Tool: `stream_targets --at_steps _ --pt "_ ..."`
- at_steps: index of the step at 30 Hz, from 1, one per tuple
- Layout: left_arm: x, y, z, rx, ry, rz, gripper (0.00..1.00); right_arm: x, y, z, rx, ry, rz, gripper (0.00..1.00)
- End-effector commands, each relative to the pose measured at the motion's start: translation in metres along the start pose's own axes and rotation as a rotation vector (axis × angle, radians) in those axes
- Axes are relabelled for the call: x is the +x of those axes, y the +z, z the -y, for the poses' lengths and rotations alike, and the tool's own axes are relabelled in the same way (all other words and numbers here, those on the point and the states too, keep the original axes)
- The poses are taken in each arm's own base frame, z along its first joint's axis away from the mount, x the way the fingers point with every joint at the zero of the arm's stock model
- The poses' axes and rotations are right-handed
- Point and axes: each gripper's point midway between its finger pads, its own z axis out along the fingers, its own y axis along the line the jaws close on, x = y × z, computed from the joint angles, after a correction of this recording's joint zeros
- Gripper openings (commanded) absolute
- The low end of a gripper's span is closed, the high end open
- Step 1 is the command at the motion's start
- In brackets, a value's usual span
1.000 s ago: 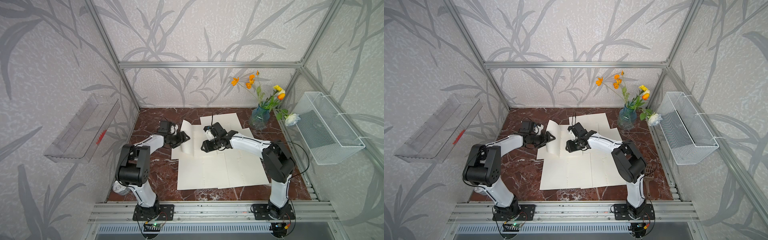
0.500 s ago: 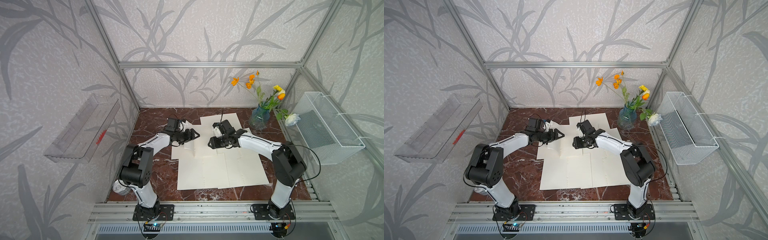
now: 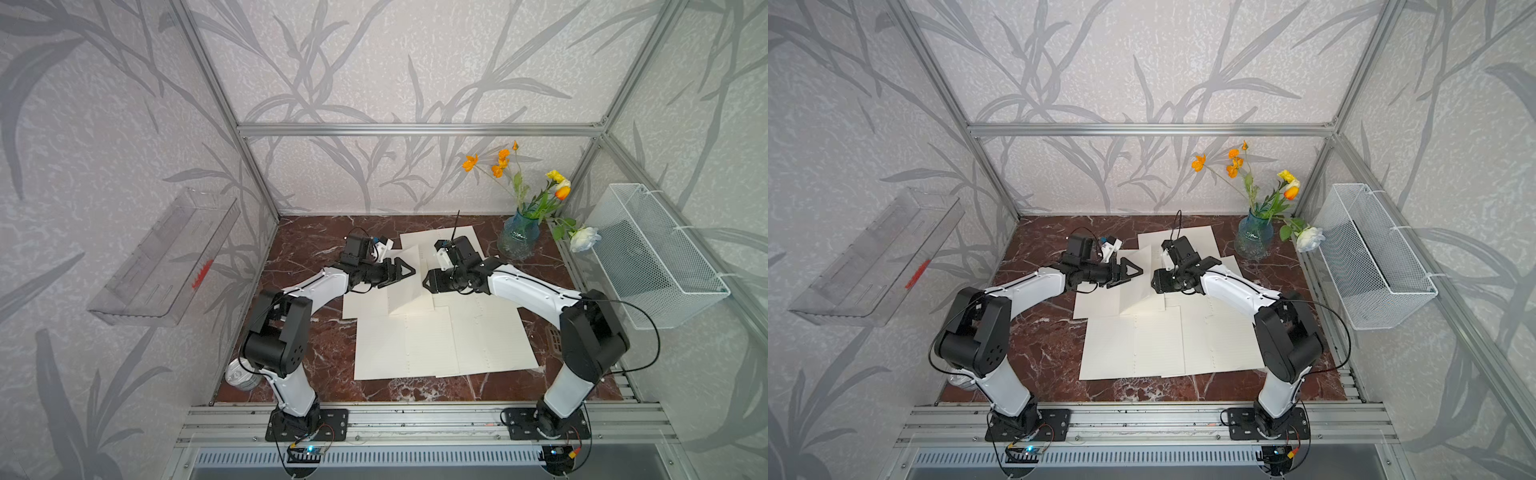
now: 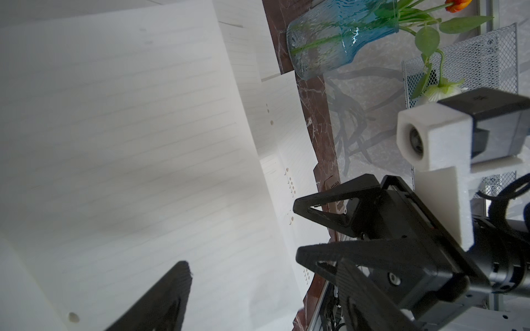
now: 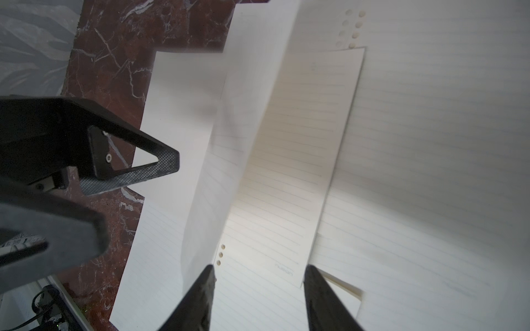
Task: Close the notebook
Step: Close the notebook at the center of the board.
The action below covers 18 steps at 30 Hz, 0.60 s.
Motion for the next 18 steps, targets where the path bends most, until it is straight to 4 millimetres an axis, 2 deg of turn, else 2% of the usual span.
stream_targets --at_steps 1,5,9,14,18 --pt "-0.010 -0.003 0.009 0.003 0.034 0.033 0.81 -0.006 -0.018 -0.001 0.007 -0.016 0.036 0.52" --pt "-0.009 -0.012 -0.014 -0.140 0.018 0.065 0.81 -0.007 -0.019 -0.006 -0.017 -0.035 0.027 0.52" --pt "-0.003 -0.028 -0.046 -0.266 -0.044 0.090 0.82 -0.009 -0.012 -0.015 -0.057 -0.051 0.000 0.49" --pt "0.002 -0.056 -0.086 -0.380 -0.152 0.150 0.82 -0.003 0.014 -0.029 -0.080 -0.093 -0.072 0.37" --pt "0.008 -0.084 -0.114 -0.490 -0.227 0.196 0.82 0.005 0.040 -0.048 -0.101 -0.136 -0.135 0.28"
